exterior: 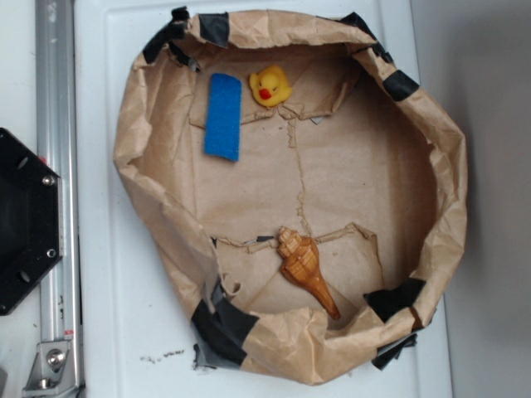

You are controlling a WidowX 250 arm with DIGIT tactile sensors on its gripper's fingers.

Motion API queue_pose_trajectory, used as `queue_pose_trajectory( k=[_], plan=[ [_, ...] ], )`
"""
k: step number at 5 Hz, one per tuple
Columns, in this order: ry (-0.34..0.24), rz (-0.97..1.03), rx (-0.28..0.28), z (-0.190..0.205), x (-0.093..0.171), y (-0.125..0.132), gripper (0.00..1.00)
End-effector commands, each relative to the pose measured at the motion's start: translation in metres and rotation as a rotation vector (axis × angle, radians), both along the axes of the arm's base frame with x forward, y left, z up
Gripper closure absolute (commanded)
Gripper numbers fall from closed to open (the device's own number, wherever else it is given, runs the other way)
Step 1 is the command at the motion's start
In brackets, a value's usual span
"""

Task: Grab the blue sponge.

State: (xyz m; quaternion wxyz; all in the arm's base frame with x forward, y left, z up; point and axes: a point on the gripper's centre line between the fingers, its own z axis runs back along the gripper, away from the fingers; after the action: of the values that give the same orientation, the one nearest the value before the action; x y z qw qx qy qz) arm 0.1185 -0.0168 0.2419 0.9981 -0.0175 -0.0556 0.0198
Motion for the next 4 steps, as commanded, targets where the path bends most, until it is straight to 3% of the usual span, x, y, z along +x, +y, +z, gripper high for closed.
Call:
queue_pose_trajectory(
  k=[1, 2, 3, 4],
  plan=[
    [0.0, 0.0, 0.0, 0.0, 0.0, 0.0, 0.0],
    [-0.002, -0.037, 0.042, -0.013, 0.05, 0.03, 0.0],
    [0.021, -0.034, 0.067, -0.041, 0.095, 0.044, 0.0],
    [0.112, -0.199, 0.047, -0.075, 0.119, 0.053, 0.0]
  ],
)
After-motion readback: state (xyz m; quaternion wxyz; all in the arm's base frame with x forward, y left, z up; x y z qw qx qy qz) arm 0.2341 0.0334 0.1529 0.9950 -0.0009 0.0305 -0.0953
